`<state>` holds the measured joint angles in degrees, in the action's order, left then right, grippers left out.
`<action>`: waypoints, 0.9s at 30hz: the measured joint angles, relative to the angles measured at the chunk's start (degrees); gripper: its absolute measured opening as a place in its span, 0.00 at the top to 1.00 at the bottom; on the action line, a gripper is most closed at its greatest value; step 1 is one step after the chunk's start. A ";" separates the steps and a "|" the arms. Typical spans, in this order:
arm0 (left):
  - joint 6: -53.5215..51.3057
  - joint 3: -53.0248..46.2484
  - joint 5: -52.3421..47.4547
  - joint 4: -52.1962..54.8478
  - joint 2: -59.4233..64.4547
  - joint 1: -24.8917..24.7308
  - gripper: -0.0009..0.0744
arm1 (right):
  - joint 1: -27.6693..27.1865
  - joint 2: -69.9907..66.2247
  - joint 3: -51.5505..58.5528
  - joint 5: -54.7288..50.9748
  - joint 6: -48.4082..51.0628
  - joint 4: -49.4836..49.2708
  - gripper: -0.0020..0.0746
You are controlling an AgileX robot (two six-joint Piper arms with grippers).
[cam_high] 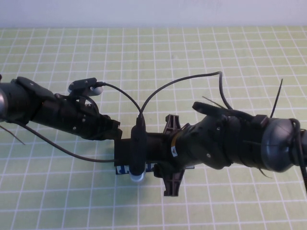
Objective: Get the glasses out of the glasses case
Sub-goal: Pick up the glasses from the glasses case
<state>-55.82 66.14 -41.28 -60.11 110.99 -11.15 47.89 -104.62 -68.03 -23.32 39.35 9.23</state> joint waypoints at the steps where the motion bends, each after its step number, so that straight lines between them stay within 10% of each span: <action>1: 0.00 0.00 0.00 0.00 0.00 0.00 0.99 | 0.00 -0.31 0.00 0.35 0.00 0.83 0.60; 27: -1.07 0.49 -0.15 0.00 0.00 0.00 0.99 | 0.29 0.38 -1.36 3.10 -3.47 7.62 0.96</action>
<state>-56.89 66.64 -41.43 -60.11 110.99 -11.15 48.18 -104.24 -69.39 -20.21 35.88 16.84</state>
